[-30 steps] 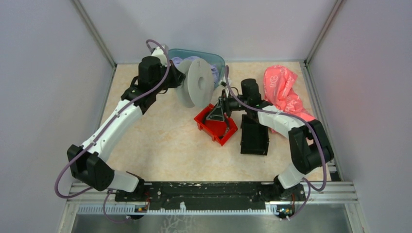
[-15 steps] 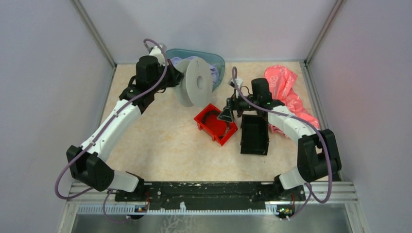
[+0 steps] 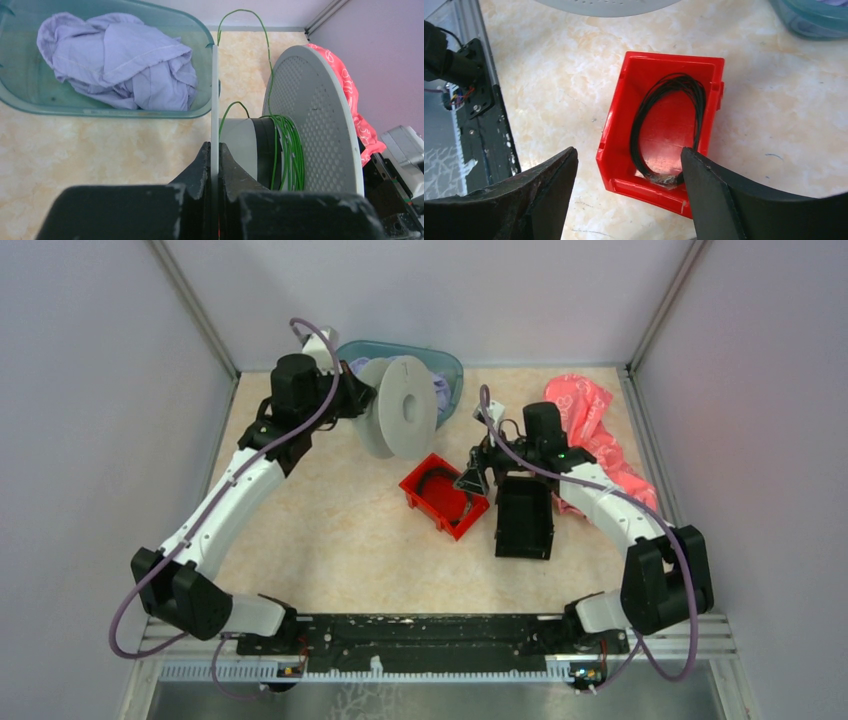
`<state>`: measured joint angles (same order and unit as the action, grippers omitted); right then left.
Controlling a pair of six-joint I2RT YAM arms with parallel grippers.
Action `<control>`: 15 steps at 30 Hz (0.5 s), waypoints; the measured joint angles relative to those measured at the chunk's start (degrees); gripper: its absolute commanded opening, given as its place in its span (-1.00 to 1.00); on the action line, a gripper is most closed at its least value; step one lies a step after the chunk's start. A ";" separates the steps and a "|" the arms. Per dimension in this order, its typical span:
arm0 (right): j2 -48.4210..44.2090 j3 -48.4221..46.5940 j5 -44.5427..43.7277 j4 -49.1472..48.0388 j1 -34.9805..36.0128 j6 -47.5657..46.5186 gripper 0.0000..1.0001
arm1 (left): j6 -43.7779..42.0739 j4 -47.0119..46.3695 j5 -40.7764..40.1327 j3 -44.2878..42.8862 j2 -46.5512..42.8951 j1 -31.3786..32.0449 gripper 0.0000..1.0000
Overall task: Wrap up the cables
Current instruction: Wrap the cable around the cable reel.
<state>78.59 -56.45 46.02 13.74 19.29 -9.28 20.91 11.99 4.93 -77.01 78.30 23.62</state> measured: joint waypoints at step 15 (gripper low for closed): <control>0.90 -18.62 -12.59 -3.61 -2.21 12.11 0.21 | -15.13 -1.68 8.98 5.20 -2.80 0.63 -1.00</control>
<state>79.48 -75.07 33.43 10.13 17.08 2.83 5.78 10.31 13.91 -71.81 75.50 24.25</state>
